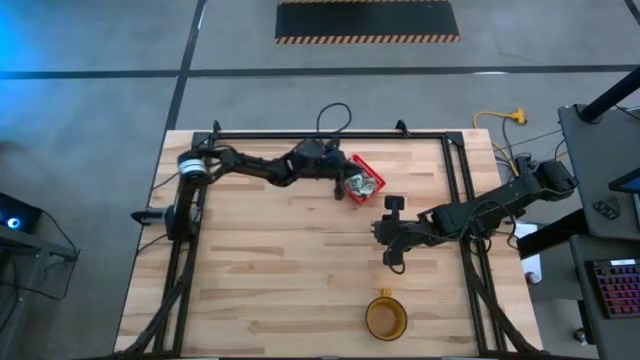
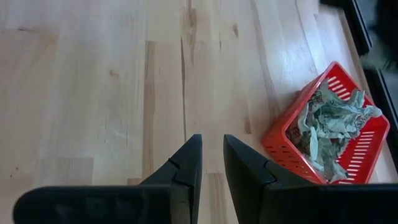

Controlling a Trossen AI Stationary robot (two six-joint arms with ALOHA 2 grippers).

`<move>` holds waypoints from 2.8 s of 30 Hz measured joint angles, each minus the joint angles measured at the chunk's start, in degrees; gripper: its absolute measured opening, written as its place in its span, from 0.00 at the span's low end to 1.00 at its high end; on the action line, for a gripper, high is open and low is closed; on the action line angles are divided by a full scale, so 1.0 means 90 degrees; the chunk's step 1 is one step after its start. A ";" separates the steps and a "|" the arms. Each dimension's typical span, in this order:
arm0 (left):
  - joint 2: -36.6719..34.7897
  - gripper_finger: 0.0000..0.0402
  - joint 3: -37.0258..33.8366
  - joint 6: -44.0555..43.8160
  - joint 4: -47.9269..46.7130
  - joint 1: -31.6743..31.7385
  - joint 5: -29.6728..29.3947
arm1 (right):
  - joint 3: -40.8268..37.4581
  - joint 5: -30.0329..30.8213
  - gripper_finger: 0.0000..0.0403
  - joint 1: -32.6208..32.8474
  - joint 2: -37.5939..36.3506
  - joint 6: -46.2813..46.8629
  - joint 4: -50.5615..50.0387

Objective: Pick and place Stevia / Truvia into bins
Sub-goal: Put the stevia packet into the red basket, then return to Home Position

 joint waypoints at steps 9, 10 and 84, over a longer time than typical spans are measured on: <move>0.0927 0.02 0.0976 -0.0290 -0.0157 0.0059 -0.0018 | 0.0000 -0.0002 0.14 0.0005 0.0000 0.0020 -0.0029; 0.0933 0.03 0.1001 -0.0311 -0.0298 0.0069 -0.0017 | 0.0000 -0.0002 0.14 0.0005 0.0000 0.0020 -0.0030; -0.8824 0.54 -0.7478 -0.0292 0.1177 -0.0555 -0.0720 | -0.4209 -0.2059 0.14 -0.2147 -0.6892 -0.1183 0.3284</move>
